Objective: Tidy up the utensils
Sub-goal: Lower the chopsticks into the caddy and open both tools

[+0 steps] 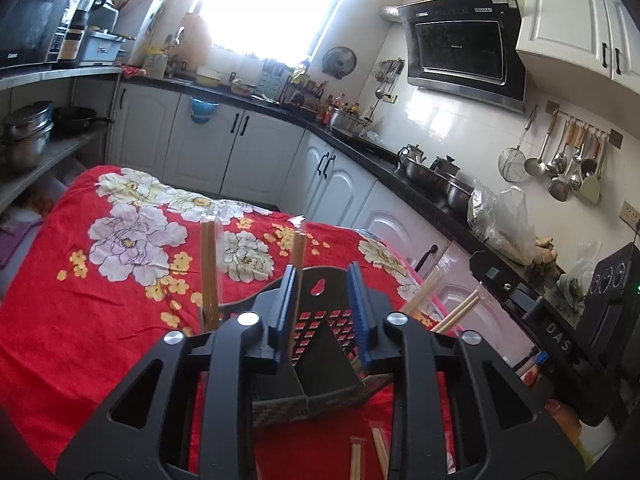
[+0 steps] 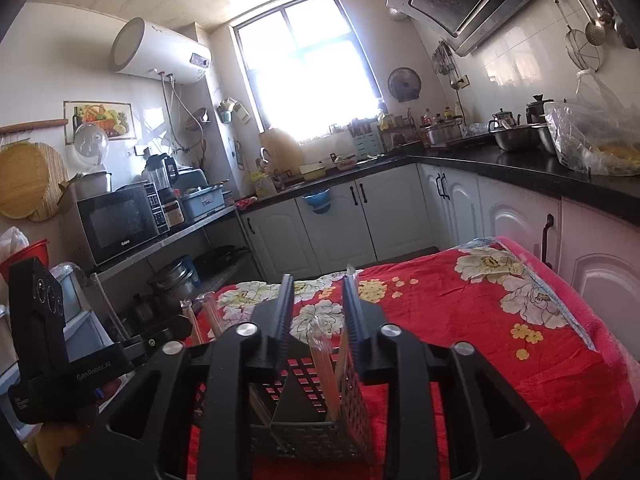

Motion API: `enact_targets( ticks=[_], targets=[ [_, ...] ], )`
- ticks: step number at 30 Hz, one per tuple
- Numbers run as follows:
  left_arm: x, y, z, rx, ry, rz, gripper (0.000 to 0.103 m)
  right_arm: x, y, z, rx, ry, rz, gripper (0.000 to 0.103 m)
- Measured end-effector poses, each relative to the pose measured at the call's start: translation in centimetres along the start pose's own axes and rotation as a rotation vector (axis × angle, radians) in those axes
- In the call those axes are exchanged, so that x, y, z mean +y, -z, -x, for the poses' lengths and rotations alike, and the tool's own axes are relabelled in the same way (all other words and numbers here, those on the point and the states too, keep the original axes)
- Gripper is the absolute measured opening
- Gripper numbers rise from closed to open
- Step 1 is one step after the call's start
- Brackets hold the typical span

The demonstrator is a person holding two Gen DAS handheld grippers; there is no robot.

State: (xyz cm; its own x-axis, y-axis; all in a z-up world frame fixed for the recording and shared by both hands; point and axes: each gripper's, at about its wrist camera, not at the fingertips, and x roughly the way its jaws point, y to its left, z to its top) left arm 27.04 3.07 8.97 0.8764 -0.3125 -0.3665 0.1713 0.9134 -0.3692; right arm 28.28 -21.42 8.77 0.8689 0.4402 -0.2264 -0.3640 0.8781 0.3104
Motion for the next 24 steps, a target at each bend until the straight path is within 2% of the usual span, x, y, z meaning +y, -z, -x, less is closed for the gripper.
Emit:
enact_targets(
  ticks=[3, 5, 9, 11, 15, 20, 22, 24],
  targets=[
    [0.1, 0.1, 0.3, 0.005, 0.002, 0.006, 0.027, 0.0, 0.1, 0.3, 0.011, 0.013, 0.002, 0.033],
    [0.1, 0.3, 0.4, 0.014, 0.001, 0.007, 0.037, 0.0, 0.3, 0.5, 0.022, 0.019, 0.002, 0.037],
    [0.4, 0.6, 0.9, 0.02, -0.006, 0.021, 0.043, -0.1, 0.5, 0.8, 0.043, 0.024, -0.005, 0.044],
    [0.5, 0.7, 1.1, 0.023, -0.006, 0.027, 0.051, -0.1, 0.7, 0.9, 0.052, 0.03, -0.006, 0.047],
    [0.8, 1.0, 1.8, 0.019, -0.005, 0.041, 0.063, -0.2, 0.9, 1.2, 0.07, 0.031, -0.01, 0.05],
    [1.0, 1.4, 3.0, 0.002, -0.003, 0.065, 0.084, -0.3, 1.3, 1.8, 0.084, 0.033, -0.017, 0.056],
    [1.1, 1.6, 3.4, 0.003, -0.001, 0.073, 0.091, -0.3, 1.6, 2.0, 0.091, 0.032, -0.019, 0.058],
    [1.3, 1.9, 3.9, 0.0, -0.002, 0.083, 0.093, -0.3, 1.9, 2.2, 0.099, 0.036, -0.019, 0.062]
  ],
)
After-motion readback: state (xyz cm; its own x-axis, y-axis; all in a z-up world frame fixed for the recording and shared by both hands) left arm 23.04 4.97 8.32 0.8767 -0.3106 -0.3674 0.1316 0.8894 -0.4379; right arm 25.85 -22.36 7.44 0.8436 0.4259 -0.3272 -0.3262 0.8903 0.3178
